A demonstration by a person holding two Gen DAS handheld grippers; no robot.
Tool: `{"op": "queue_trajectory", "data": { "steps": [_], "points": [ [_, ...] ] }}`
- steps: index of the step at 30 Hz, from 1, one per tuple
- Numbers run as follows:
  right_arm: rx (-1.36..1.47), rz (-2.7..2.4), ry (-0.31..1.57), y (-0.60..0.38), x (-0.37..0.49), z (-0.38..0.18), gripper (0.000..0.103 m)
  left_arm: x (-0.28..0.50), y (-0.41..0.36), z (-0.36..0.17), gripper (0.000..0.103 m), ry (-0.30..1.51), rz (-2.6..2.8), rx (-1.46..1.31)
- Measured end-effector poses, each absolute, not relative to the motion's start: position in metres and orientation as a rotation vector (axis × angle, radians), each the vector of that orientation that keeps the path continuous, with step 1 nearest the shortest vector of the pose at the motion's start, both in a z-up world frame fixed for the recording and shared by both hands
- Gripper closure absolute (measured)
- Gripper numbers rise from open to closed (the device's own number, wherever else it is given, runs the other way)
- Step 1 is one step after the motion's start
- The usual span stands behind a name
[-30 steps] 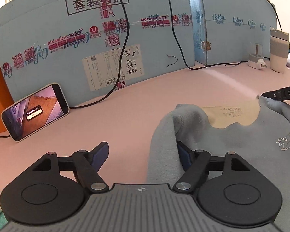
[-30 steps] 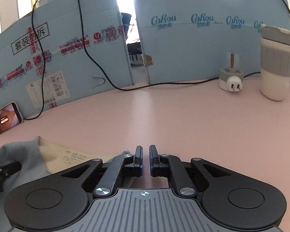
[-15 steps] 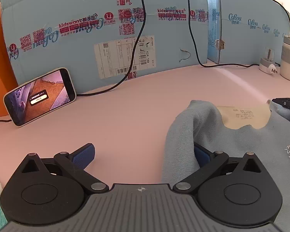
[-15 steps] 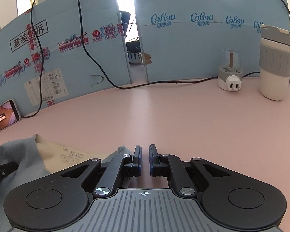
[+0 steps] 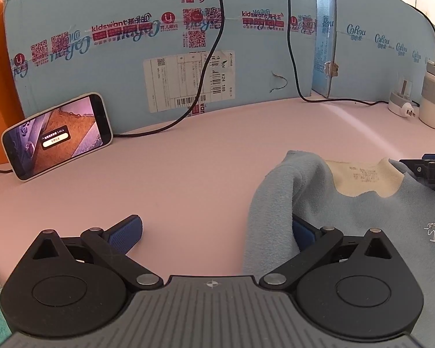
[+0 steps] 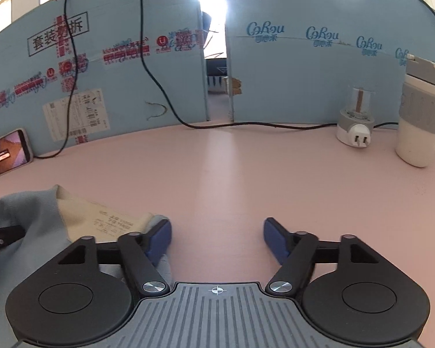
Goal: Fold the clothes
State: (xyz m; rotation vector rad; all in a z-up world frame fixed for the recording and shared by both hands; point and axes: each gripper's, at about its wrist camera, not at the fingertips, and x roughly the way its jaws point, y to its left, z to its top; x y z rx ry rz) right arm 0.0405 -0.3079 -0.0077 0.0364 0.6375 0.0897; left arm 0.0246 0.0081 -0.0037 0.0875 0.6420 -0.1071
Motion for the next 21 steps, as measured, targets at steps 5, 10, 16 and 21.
{"op": "queue_trajectory", "data": {
  "steps": [5,10,16,21],
  "points": [
    [0.121,0.105,0.623,-0.322,0.038,-0.007,0.021,0.025,0.011,-0.004,0.000,0.648,-0.112,0.069],
    [0.188,0.116,0.553,-0.339,0.001,0.012,0.022,0.024,0.008,-0.005,0.000,0.646,-0.105,0.071],
    [0.010,0.244,0.563,-0.313,-0.087,0.036,0.029,0.023,0.007,-0.005,0.000,0.644,-0.100,0.077],
    [0.027,0.355,0.667,-0.293,-0.139,0.041,0.029,0.023,0.008,-0.004,0.000,0.646,-0.103,0.072]
  ]
}}
